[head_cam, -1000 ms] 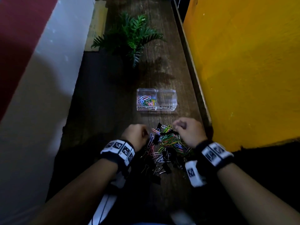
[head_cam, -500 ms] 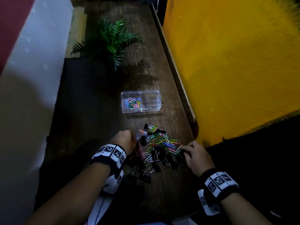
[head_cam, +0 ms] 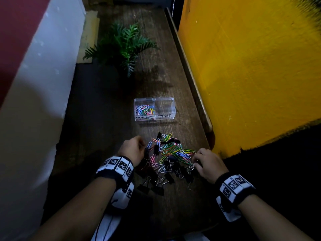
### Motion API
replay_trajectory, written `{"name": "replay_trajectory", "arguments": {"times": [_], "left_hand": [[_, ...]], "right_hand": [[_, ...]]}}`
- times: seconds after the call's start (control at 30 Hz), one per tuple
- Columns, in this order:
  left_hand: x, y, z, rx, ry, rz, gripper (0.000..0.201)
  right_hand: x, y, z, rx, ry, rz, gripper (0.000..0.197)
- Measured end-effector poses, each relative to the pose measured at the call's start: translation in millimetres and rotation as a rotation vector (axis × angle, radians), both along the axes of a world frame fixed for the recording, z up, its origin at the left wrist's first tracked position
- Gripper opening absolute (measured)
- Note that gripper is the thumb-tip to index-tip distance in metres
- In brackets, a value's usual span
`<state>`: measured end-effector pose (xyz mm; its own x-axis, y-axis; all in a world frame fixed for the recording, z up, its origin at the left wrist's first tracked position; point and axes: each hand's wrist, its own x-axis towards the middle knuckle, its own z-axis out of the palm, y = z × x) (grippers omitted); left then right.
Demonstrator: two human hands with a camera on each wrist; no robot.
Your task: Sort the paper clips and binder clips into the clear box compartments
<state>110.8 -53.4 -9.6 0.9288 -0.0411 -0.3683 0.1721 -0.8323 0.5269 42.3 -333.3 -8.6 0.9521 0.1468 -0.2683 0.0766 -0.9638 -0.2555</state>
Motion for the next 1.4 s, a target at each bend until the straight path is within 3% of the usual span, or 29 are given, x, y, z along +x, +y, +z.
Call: {"name": "replay_trajectory", "arguments": {"times": [0.13, 0.33, 0.47, 0.63, 0.87, 1.07, 1.2, 1.4], "left_hand": [[2, 2, 1, -0.026, 0.01, 0.003, 0.006], [2, 3, 5, -0.041, 0.014, 0.009, 0.009], [5, 5, 8, -0.062, -0.007, 0.021, 0.012], [14, 4, 17, -0.149, -0.088, 0.016, 0.016], [56, -2, 39, -0.211, -0.154, 0.057, 0.02], [101, -3, 46, -0.094, -0.13, 0.05, 0.021], [117, -3, 40, -0.024, -0.037, -0.04, 0.035], [114, 4, 31, -0.119, -0.11, 0.034, 0.041]], "right_hand": [[2, 2, 2, -0.044, 0.029, 0.074, 0.029], [11, 3, 3, -0.083, 0.031, 0.094, 0.015], [10, -2, 3, 0.126, -0.028, 0.022, 0.005], [8, 2, 20, 0.503, -0.116, -0.083, 0.008], [38, 35, 58, 0.882, -0.158, -0.224, 0.014], [79, 66, 74, 0.927, -0.103, -0.234, 0.011], [106, 83, 78, 0.965, -0.105, -0.225, 0.013], [141, 104, 76, 0.962, -0.103, -0.248, 0.007]]}}
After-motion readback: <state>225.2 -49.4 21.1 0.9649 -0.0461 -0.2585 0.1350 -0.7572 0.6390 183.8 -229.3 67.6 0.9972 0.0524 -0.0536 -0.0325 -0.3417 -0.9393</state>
